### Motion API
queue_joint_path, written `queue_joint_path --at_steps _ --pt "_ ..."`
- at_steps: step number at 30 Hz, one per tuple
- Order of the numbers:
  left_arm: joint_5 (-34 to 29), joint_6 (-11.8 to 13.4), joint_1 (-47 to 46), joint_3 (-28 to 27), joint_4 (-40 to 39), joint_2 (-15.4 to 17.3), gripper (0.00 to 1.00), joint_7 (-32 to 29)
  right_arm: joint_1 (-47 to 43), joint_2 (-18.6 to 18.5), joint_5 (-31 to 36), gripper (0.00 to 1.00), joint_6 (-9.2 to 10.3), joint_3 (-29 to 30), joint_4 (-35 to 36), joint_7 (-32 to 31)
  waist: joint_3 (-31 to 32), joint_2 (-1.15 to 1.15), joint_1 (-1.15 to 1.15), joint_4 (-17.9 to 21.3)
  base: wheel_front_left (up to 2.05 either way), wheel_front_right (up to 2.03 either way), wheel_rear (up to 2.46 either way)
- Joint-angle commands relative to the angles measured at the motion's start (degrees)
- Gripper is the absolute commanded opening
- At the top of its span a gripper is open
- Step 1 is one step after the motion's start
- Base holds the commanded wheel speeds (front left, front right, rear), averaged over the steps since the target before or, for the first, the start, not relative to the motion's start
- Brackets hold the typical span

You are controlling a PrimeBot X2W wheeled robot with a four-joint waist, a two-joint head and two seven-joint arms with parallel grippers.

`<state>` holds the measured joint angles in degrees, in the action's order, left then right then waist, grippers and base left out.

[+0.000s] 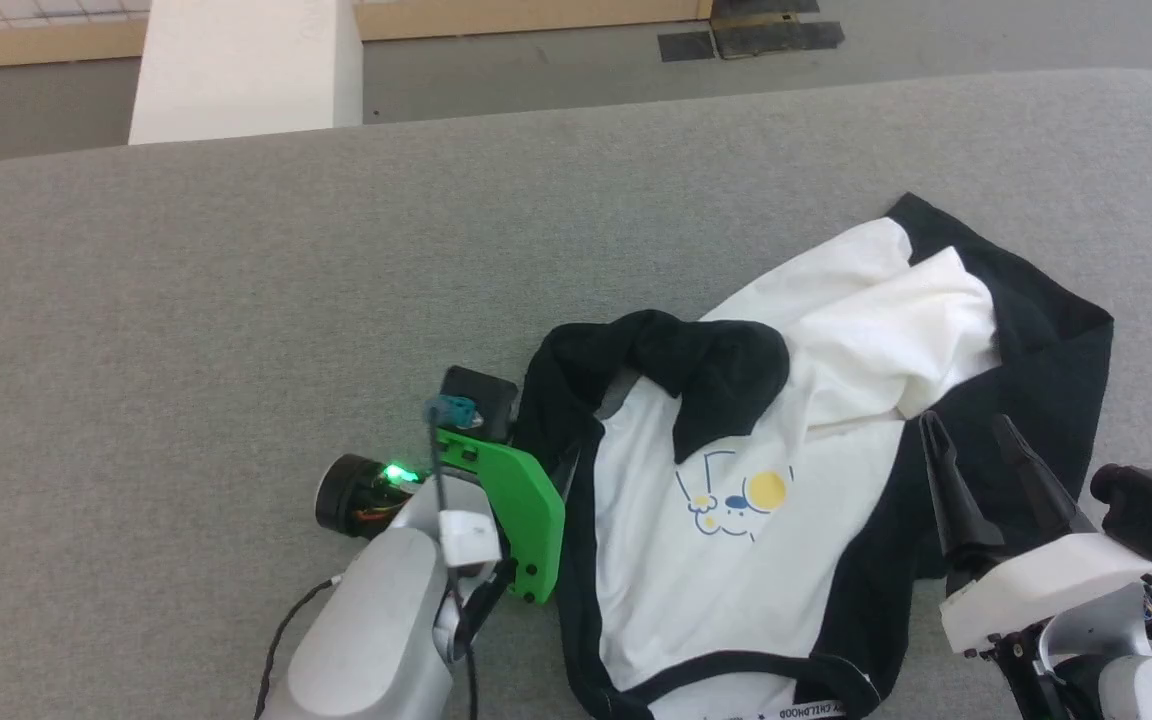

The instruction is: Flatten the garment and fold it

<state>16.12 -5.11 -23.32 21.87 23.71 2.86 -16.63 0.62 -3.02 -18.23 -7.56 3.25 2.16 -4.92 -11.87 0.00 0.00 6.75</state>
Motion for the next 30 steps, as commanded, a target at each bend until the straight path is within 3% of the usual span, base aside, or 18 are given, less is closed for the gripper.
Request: queue_joint_path --at_steps 1,4,5,8,13,17,23,28,29,30 --pt "-0.9 1.0 -0.7 0.7 -0.4 0.9 1.00 -3.2 1.0 0.1 -0.6 1.00 0.08 -0.3 -0.3 0.6 -0.5 0.00 0.00 0.6 0.00 0.00 0.00" --pt "-2.8 2.6 -0.3 2.0 -1.7 2.7 1.00 -9.7 1.1 0.1 -1.0 1.00 0.08 -0.7 -0.8 0.8 -0.4 0.00 0.00 0.7 0.00 0.00 0.00" --pt "-4.0 4.3 0.3 2.1 -3.5 4.3 0.00 -12.7 1.2 0.1 -1.3 1.00 0.08 -1.2 -1.1 0.9 -0.3 0.00 0.00 0.6 0.00 0.00 0.00" --pt "-3.9 6.7 0.7 0.1 -5.7 5.0 0.00 -10.4 1.3 0.1 -1.7 1.00 0.08 -1.6 -1.2 0.9 -0.2 0.00 0.00 0.3 0.00 0.00 0.00" --pt "-2.3 12.9 0.8 -7.9 -10.2 5.6 0.00 1.5 1.3 0.1 -1.5 1.00 0.08 -1.1 -1.1 0.8 -0.1 0.00 0.00 -1.2 0.00 0.00 0.00" --pt "0.2 15.7 2.6 -14.7 -12.4 7.3 0.00 8.4 1.3 0.1 -1.2 1.00 0.08 -0.7 -0.8 0.2 0.4 0.00 0.00 -2.6 0.00 0.00 0.00" --pt "4.1 19.1 10.3 -23.3 -13.6 9.3 0.00 13.5 0.9 0.1 -1.0 1.00 0.08 0.0 -0.4 -0.5 1.2 0.00 0.00 -4.9 0.00 0.00 0.00" --pt "7.3 21.1 18.9 -27.7 -11.3 8.3 0.00 14.5 0.0 0.1 -0.4 1.00 0.08 0.8 0.0 -1.9 2.1 0.00 0.00 -7.3 0.00 0.00 0.00" --pt "8.0 21.0 19.7 -27.8 -10.9 7.7 0.47 14.4 -0.2 0.1 -0.2 1.00 0.08 0.9 0.0 -2.3 2.2 0.00 0.00 -7.6 0.00 0.00 0.00" --pt "9.3 20.3 20.4 -28.0 -10.6 6.8 1.00 14.5 -0.4 0.1 0.0 1.00 0.08 1.1 0.1 -2.9 2.4 0.00 0.00 -8.0 0.00 0.00 0.00"
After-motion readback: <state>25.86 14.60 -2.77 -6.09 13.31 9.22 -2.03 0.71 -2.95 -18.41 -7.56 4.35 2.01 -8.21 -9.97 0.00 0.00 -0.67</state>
